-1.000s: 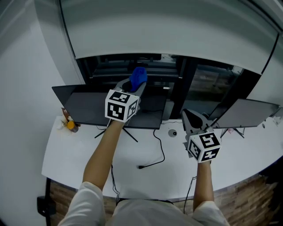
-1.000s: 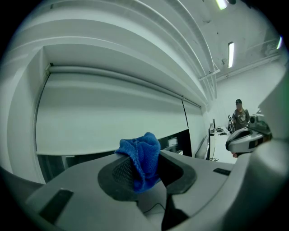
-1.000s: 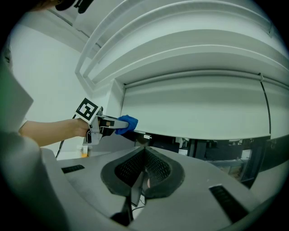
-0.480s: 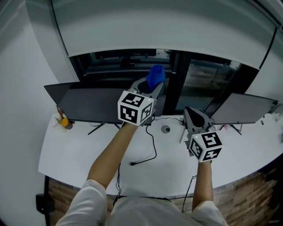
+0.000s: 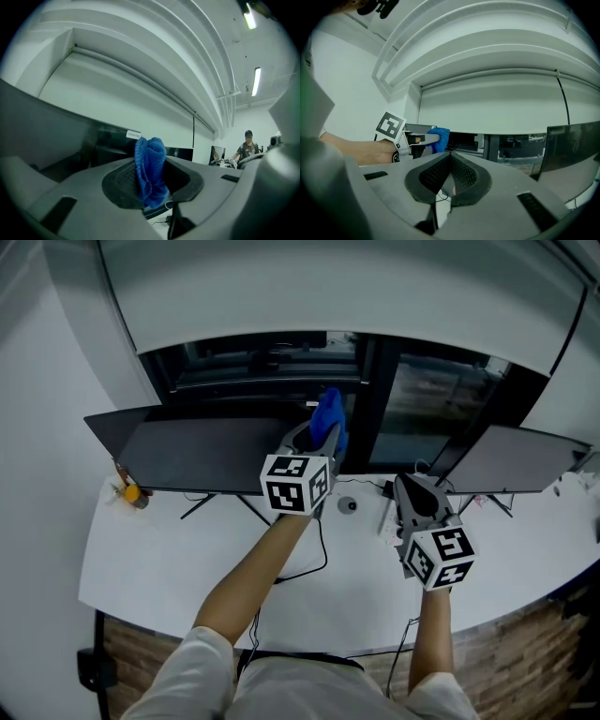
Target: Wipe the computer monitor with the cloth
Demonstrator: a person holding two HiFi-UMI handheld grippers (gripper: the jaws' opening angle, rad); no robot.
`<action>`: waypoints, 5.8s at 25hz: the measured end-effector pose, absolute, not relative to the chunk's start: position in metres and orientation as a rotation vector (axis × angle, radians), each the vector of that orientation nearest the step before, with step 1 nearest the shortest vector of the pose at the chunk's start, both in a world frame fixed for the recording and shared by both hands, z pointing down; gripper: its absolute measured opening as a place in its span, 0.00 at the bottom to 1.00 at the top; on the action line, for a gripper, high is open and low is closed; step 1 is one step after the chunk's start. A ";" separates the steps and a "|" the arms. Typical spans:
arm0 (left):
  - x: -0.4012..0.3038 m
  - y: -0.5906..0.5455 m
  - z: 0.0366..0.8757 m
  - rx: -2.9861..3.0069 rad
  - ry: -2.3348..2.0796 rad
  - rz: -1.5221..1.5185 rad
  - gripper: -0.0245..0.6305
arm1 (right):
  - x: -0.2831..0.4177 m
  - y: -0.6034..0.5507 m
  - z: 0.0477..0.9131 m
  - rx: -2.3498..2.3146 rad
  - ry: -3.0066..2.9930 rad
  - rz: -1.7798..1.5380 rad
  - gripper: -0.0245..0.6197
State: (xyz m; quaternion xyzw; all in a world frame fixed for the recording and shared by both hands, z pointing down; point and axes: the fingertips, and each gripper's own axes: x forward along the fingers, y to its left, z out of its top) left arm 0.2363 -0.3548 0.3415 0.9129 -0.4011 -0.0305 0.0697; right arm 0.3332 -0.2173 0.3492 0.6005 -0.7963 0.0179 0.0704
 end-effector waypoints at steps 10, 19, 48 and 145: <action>0.226 -0.356 0.413 2.658 -1.239 0.005 0.23 | 0.324 -0.214 0.382 1.767 -2.371 0.116 0.06; 0.221 -0.350 0.508 2.628 -1.286 0.220 0.23 | 0.320 -0.222 0.425 1.807 -2.344 0.166 0.06; 0.152 -0.362 0.690 2.329 -1.361 0.293 0.22 | 0.281 -0.226 0.541 1.664 -2.275 0.329 0.06; -0.308 -0.446 0.258 2.716 -1.894 0.191 0.22 | -0.065 -0.337 0.305 1.509 -2.599 -0.061 0.06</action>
